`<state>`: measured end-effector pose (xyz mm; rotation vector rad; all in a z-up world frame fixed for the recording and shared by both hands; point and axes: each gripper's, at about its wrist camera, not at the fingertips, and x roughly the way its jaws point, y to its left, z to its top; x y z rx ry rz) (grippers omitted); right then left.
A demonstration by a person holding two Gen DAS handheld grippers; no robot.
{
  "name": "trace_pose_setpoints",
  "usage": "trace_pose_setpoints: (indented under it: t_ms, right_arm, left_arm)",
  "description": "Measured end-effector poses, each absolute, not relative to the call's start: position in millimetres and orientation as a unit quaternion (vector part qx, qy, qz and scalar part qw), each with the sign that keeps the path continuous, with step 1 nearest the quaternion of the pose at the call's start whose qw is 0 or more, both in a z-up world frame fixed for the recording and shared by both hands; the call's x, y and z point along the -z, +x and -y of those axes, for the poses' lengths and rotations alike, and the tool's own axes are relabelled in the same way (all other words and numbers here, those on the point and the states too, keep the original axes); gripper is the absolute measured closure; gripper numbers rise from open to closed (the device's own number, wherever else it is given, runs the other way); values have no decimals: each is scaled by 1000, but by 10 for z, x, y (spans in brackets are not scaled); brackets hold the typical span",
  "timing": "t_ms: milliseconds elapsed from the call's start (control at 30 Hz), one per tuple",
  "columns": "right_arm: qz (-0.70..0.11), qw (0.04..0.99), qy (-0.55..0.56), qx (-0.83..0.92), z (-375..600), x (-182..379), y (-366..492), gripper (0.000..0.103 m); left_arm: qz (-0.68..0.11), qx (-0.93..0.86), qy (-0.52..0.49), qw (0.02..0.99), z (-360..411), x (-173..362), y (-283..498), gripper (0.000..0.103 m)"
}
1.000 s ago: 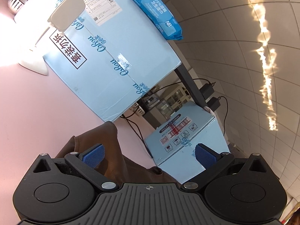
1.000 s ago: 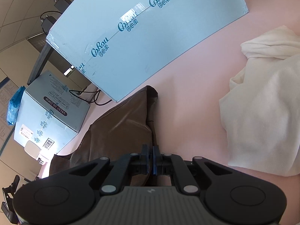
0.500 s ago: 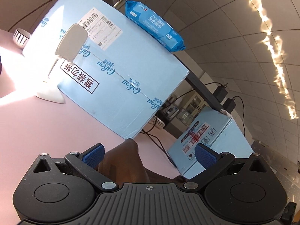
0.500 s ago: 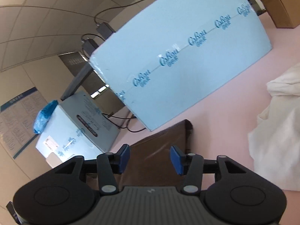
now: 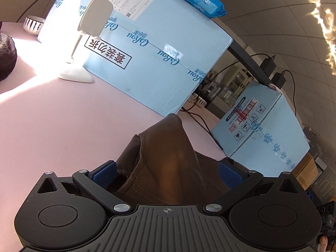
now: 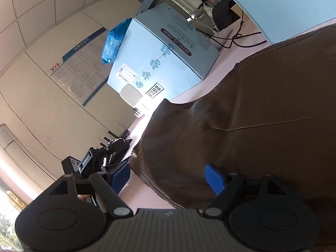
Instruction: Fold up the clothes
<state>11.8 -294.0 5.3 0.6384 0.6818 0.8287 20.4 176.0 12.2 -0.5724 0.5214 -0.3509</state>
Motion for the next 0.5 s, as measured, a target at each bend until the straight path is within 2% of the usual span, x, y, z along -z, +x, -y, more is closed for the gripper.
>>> trace_pose_setpoints:
  t_ms: [67,200,500]
  right_arm:
    - [-315,805,326,-382,2994,-33,93,21]
    - [-313,800,344,-379,3028,-9,90,21]
    - [-312,818,303,-376,2941,-42,66,21]
  left_arm:
    - [-253,166,-271,914,-1741,-127,198,0]
    - [-258,160,-252,919,-1684,-145,199,0]
    - [-263,158,-244,920,-1680,-154,208,4]
